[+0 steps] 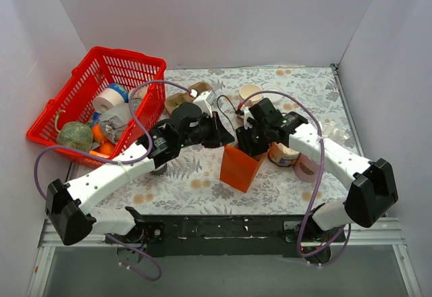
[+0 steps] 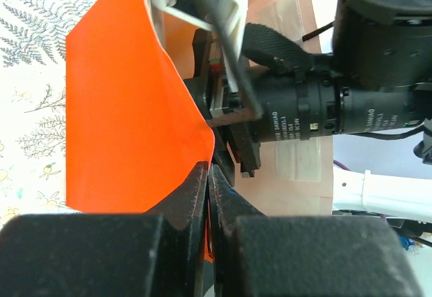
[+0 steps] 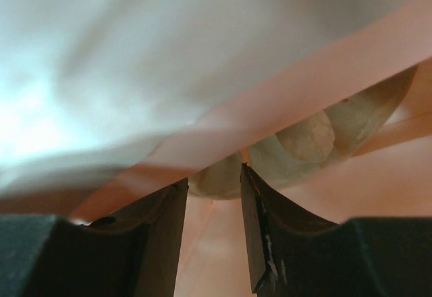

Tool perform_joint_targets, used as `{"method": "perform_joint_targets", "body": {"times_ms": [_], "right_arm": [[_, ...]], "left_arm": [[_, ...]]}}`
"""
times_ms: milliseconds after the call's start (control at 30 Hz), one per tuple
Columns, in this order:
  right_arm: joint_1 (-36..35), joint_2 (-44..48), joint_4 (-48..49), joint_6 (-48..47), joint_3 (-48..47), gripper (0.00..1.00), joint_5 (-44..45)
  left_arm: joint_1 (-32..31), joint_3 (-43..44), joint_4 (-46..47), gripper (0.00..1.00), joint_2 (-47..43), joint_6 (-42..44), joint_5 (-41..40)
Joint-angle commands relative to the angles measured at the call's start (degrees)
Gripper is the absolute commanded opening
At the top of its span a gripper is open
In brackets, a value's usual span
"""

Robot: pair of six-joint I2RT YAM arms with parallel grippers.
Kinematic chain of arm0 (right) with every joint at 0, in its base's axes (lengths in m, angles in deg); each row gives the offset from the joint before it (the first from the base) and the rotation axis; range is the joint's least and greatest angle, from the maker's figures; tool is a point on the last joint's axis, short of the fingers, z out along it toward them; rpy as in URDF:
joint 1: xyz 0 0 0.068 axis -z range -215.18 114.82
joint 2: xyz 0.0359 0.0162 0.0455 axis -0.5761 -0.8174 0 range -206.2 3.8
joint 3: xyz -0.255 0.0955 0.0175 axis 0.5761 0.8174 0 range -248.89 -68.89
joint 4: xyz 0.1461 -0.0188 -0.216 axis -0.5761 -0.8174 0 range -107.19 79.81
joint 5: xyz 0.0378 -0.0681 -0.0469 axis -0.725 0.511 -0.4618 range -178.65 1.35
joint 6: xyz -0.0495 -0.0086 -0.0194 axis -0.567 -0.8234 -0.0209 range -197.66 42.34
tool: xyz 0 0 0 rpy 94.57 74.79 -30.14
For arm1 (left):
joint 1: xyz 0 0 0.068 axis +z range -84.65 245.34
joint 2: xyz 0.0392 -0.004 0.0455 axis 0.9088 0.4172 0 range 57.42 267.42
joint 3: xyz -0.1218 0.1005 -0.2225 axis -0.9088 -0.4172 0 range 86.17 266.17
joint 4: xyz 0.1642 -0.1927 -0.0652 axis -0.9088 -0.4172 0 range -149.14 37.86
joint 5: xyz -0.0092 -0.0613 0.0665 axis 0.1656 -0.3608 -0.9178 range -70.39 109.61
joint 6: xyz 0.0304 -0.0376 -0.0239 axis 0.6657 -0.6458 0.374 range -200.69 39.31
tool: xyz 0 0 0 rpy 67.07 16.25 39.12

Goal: Pack the takeout coffee

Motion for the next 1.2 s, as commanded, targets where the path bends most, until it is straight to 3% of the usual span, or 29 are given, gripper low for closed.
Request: {"method": "perform_joint_targets", "body": {"times_ms": [0, 267, 433, 567, 667, 833, 1167], "right_arm": [[-1.5, -2.8, -3.3, 0.4, 1.0, 0.45, 3.6], [-2.1, -6.5, -8.4, 0.0, -0.7, 0.51, 13.0], [-2.8, -7.9, -5.1, 0.7, 1.3, 0.52, 12.7], [-3.5, -8.5, -7.9, 0.4, -3.7, 0.54, 19.7], [-3.5, -5.0, -7.1, -1.9, -7.7, 0.62, 18.4], [-3.5, 1.3, -3.8, -3.7, -15.2, 0.86, 19.2], [-3.4, 15.2, 11.8, -3.0, -10.3, 0.97, 20.1]], "left_arm": [[-0.4, 0.6, 4.7, 0.00, -3.1, 1.1, 3.2], [-0.4, 2.3, 5.1, 0.00, -3.2, 3.1, 2.8], [-0.4, 3.1, 5.6, 0.00, -3.3, 3.5, 3.3], [-0.4, 3.1, 5.6, 0.00, -3.6, 4.0, 3.4], [-0.4, 2.3, 5.5, 0.00, -3.8, 4.4, 1.5], [-0.4, 0.0, 5.1, 0.00, -3.8, 4.9, -2.9], [-0.4, -1.2, 5.6, 0.00, -4.2, 5.3, -6.5]]}}
